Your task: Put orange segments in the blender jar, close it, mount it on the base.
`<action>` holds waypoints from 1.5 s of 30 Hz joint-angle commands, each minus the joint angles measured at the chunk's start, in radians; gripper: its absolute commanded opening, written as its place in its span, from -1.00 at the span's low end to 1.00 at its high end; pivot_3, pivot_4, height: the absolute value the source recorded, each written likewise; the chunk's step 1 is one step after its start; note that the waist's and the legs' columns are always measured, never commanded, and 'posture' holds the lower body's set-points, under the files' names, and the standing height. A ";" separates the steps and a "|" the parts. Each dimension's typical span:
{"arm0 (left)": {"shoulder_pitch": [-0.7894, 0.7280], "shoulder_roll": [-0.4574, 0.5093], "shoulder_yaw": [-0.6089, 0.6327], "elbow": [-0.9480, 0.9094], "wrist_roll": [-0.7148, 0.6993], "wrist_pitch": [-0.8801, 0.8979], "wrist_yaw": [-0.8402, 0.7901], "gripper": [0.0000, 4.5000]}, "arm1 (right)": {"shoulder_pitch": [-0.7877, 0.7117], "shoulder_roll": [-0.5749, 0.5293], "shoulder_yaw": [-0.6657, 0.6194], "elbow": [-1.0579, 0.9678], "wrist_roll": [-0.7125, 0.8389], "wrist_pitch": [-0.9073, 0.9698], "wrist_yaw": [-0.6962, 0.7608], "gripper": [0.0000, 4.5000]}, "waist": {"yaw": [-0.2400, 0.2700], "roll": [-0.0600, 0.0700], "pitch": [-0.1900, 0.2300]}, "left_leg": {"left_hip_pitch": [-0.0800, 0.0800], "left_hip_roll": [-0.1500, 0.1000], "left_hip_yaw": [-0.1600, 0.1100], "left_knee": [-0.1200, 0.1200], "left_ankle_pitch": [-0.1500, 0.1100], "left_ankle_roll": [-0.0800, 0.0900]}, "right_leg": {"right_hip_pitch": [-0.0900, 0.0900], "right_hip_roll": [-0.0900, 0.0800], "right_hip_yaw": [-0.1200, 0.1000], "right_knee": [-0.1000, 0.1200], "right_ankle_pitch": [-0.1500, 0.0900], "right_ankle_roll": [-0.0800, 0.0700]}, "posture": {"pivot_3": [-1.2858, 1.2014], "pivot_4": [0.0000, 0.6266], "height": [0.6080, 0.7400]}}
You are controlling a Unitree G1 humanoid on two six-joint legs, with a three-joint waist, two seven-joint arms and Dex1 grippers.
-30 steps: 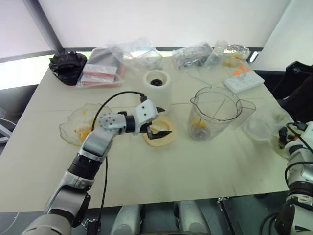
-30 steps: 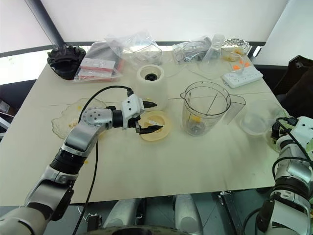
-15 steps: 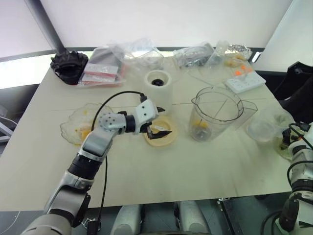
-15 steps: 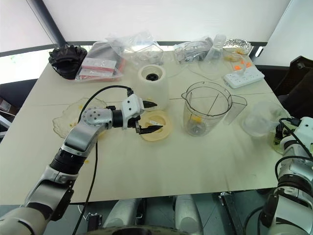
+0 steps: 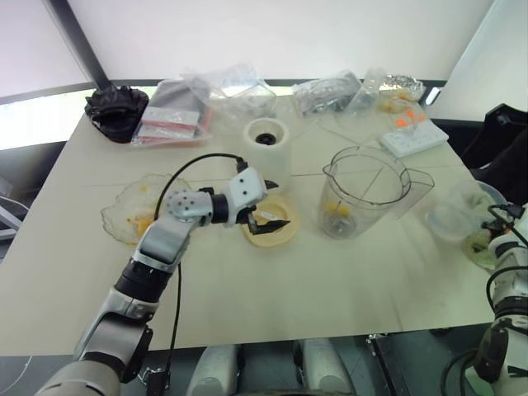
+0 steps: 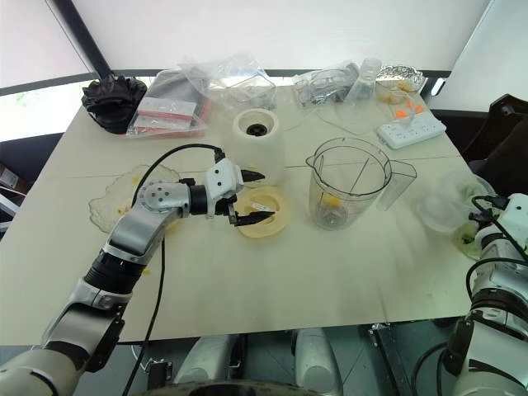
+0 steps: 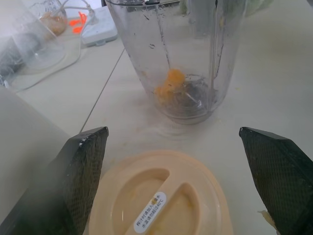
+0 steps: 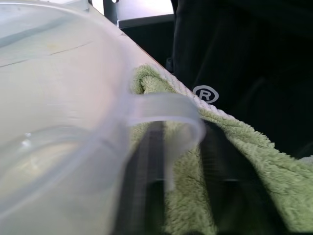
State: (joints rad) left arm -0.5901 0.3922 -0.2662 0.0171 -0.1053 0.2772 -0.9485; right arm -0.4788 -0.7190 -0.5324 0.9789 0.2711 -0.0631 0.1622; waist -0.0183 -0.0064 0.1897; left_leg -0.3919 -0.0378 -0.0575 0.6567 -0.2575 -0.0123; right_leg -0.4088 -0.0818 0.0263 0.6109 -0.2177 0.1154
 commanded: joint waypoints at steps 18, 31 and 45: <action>-0.015 -0.006 0.003 -0.019 0.002 -0.022 0.007 1.00 | 0.087 0.100 -0.110 -0.243 0.164 0.036 -0.029 -0.97 | -0.001 -0.001 0.000 | 0.000 0.001 -0.001 0.000 0.000 0.000 | 0.001 0.000 -0.001 -0.001 0.000 0.000 | 0.03 -0.52 1.00; -0.019 -0.017 0.008 -0.007 0.001 -0.029 0.018 1.00 | 0.121 0.226 -0.179 -0.570 0.312 0.138 -0.089 -0.97 | 0.003 0.001 0.000 | 0.001 0.001 -0.001 -0.006 0.000 0.000 | -0.002 0.000 0.000 -0.001 0.001 0.002 | 0.03 -0.52 1.00; -0.038 -0.030 0.047 0.002 -0.043 -0.002 0.029 1.00 | 0.094 0.111 -0.147 -0.808 0.318 0.337 -0.126 -0.97 | 0.003 0.003 0.001 | 0.000 0.001 0.000 -0.007 0.000 0.000 | -0.003 0.000 0.000 0.000 0.000 0.001 | 0.03 -0.52 1.00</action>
State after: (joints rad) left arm -0.6034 0.3667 -0.2508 0.0320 -0.1230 0.2760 -0.9228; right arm -0.3479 -0.5592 -0.6714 0.2636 0.5814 0.2604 0.0234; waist -0.0152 -0.0036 0.1906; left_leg -0.3915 -0.0372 -0.0577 0.6496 -0.2574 -0.0123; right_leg -0.4118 -0.0820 0.0264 0.6104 -0.2174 0.1165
